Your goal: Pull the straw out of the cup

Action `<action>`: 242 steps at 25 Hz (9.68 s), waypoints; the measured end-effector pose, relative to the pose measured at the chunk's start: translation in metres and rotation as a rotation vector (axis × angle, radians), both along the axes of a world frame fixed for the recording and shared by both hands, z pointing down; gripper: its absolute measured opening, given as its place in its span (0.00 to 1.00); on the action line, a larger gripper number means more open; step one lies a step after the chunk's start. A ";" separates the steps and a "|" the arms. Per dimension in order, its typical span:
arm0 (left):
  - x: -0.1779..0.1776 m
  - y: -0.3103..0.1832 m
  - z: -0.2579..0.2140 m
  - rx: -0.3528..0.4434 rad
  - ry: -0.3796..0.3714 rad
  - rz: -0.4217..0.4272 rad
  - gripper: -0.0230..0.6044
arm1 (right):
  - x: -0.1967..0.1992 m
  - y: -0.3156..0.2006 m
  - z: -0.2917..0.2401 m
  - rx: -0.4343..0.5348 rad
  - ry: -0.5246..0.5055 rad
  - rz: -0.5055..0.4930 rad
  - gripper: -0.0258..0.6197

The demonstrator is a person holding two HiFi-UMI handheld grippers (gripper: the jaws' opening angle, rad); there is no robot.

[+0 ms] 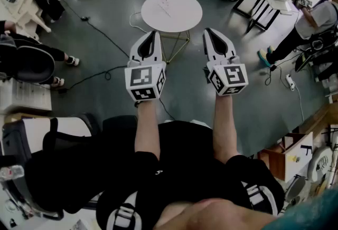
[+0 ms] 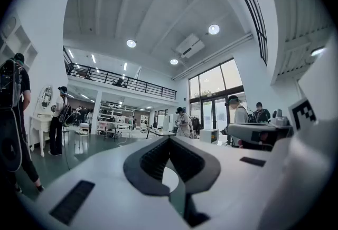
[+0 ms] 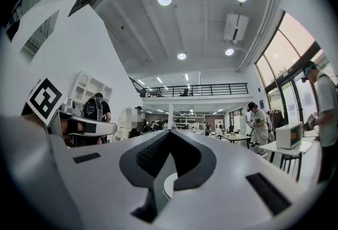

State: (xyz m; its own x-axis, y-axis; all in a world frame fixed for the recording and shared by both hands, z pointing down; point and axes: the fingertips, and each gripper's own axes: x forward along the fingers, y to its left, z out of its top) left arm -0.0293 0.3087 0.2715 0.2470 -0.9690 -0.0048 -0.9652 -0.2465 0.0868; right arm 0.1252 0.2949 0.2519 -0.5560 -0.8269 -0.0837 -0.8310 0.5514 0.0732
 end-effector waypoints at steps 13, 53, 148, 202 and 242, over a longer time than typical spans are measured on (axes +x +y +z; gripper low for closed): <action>-0.026 -0.023 0.012 -0.020 0.105 0.050 0.05 | -0.021 -0.026 0.016 -0.045 0.018 0.034 0.06; -0.112 -0.007 -0.026 0.137 0.068 0.014 0.05 | -0.092 -0.041 -0.015 0.043 0.012 0.017 0.06; -0.054 -0.777 0.383 -0.709 0.147 0.044 0.15 | -0.104 -0.740 0.286 -0.423 0.409 -0.165 0.07; -0.024 -0.789 0.351 -0.591 0.013 0.103 0.08 | -0.025 -0.717 0.270 -0.461 0.299 -0.084 0.06; -0.060 -0.633 0.042 -0.027 0.030 -0.051 0.08 | -0.104 -0.661 0.121 -0.189 -0.025 -0.273 0.06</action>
